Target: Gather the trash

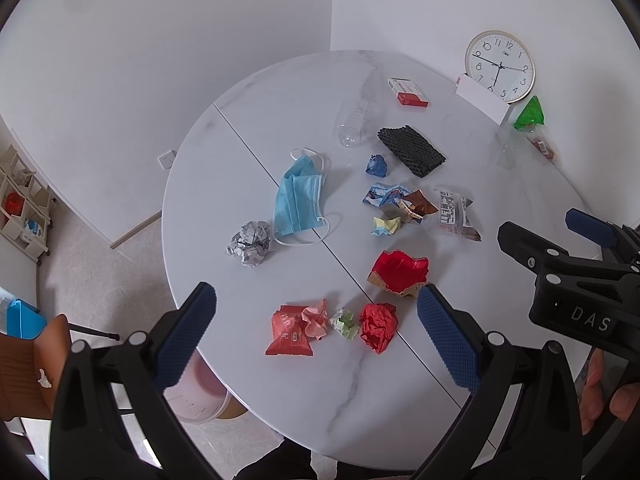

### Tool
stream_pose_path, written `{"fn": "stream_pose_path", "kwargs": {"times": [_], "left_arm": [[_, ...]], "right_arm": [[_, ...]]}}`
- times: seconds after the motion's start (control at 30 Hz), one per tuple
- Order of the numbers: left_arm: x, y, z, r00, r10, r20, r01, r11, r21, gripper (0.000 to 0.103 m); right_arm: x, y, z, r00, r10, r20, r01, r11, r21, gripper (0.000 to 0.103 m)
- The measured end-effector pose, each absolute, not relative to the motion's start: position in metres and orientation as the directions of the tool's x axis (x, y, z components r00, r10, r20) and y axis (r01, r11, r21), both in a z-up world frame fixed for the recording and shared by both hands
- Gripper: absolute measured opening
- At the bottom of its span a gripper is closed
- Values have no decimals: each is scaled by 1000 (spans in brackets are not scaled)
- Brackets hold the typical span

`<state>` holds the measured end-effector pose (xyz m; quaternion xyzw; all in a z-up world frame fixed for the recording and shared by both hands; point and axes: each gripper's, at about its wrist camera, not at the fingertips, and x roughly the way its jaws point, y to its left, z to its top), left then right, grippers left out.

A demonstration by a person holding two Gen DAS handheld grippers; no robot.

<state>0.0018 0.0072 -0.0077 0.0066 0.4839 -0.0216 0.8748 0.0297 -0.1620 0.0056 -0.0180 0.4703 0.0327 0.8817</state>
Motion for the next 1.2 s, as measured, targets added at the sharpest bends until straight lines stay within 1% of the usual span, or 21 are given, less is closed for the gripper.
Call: {"fn": "stream_pose_path", "kwargs": {"times": [0.8, 1.0, 1.2], "left_arm": [[3, 11, -10, 518, -30, -855, 46, 999, -7, 96], [6, 21, -26, 508, -50, -860, 75, 997, -14, 96], [4, 38, -55, 502, -89, -860, 108, 993, -40, 96]], "right_arm": [[29, -160, 4, 556, 45, -830, -79, 997, 1, 101], [32, -166, -6, 553, 52, -831, -92, 996, 1, 101], [33, -175, -32, 535, 72, -842, -131, 991, 2, 101]]}}
